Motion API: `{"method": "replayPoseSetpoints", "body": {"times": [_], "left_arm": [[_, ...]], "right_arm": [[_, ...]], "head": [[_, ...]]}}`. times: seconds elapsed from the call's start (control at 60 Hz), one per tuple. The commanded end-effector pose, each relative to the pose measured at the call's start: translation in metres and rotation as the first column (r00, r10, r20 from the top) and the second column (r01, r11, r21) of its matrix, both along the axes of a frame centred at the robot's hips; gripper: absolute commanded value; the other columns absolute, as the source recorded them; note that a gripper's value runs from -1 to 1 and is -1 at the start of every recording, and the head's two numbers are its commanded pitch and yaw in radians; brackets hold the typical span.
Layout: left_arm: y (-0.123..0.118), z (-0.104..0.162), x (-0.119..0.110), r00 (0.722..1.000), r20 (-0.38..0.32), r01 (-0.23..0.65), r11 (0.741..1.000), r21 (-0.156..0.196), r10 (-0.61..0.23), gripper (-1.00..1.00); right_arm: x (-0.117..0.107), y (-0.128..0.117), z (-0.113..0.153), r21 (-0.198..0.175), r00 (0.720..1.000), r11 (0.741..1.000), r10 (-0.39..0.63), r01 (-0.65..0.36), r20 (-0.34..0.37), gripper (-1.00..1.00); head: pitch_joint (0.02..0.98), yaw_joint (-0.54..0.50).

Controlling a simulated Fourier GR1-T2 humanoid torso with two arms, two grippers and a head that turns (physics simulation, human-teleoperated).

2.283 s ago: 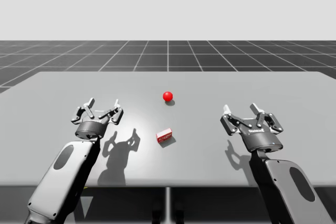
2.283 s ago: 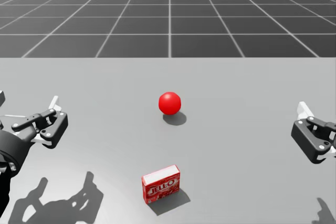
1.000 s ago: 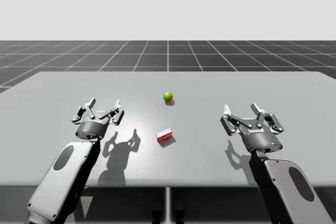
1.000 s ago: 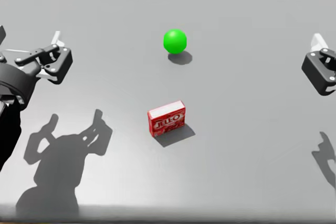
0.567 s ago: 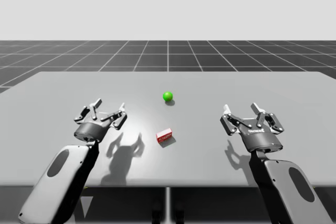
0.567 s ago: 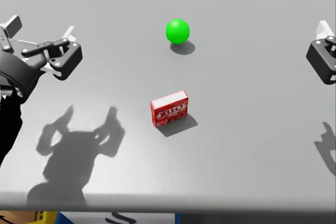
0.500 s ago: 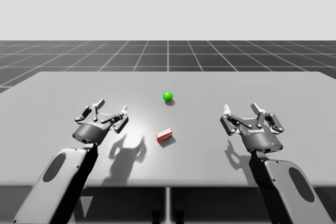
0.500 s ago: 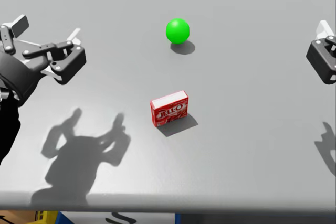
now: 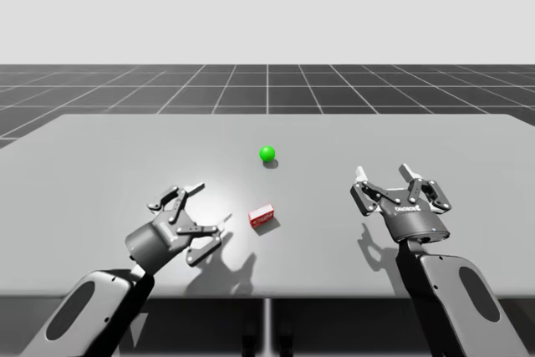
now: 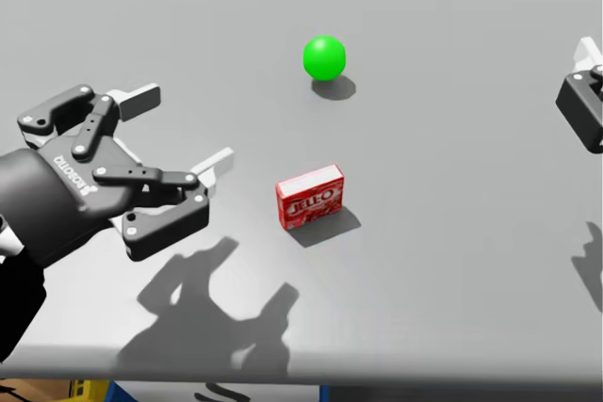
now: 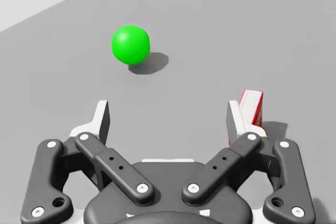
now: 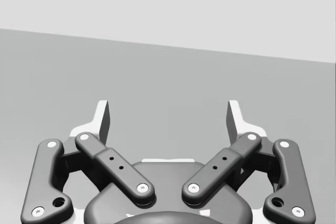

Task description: Watch the red light. When it turns green, pick up the object.

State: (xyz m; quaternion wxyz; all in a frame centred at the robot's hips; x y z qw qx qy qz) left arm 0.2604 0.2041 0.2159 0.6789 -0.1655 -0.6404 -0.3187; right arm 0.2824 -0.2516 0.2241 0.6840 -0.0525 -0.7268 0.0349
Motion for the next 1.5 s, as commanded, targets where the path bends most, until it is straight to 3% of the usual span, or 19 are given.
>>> {"method": "replayPoseSetpoints", "body": {"times": [0.017, 0.417, 0.7, 1.033, 1.067, 1.1, 1.117, 1.283, 1.5], "left_arm": [[-0.018, -0.021, -0.008, 0.995, -0.044, 0.096, 0.995, 0.022, -0.095, -1.00], [-0.055, -0.053, 0.012, 0.973, -0.158, 0.181, 0.981, 0.063, -0.169, -1.00], [-0.076, -0.070, 0.030, 0.965, -0.205, 0.185, 0.979, 0.090, -0.163, -1.00], [-0.087, -0.088, 0.043, 0.955, -0.255, 0.174, 0.982, 0.074, -0.150, -1.00], [-0.085, -0.089, 0.044, 0.955, -0.258, 0.171, 0.983, 0.070, -0.148, -0.59], [-0.084, -0.089, 0.044, 0.953, -0.263, 0.173, 0.983, 0.064, -0.151, 0.18], [-0.084, -0.089, 0.044, 0.953, -0.264, 0.174, 0.983, 0.063, -0.152, 0.88], [-0.084, -0.088, 0.041, 0.948, -0.266, 0.195, 0.979, 0.060, -0.173, 1.00], [-0.087, -0.088, 0.035, 0.947, -0.254, 0.219, 0.973, 0.066, -0.196, 1.00]], "right_arm": [[0.000, 0.000, 0.000, -0.001, 1.000, 1.000, 0.000, 0.000, 0.004, -1.00], [0.000, 0.001, 0.000, -0.006, 1.000, 1.000, 0.004, -0.004, 0.007, -1.00], [-0.001, 0.001, 0.000, -0.007, 1.000, 1.000, 0.004, -0.004, 0.008, -1.00], [-0.001, -0.001, 0.000, -0.006, 1.000, 1.000, -0.001, 0.001, 0.009, -1.00], [0.000, -0.002, 0.000, -0.005, 1.000, 1.000, -0.002, 0.002, 0.009, -1.00], [0.000, -0.002, 0.000, -0.005, 1.000, 1.000, -0.003, 0.003, 0.009, -1.00], [0.000, -0.002, 0.000, -0.006, 1.000, 1.000, -0.003, 0.003, 0.009, -1.00], [0.000, -0.003, 0.000, -0.007, 1.000, 1.000, -0.010, 0.010, 0.009, -1.00], [0.001, -0.004, -0.001, -0.012, 1.000, 1.000, -0.006, 0.007, 0.006, -1.00]], "head": [[0.846, 0.05], [0.851, 0.05], [0.850, 0.04], [0.845, 0.04], [0.842, 0.03], [0.840, 0.03], [0.838, 0.03], [0.805, 0.03], [0.622, 0.02]]}}
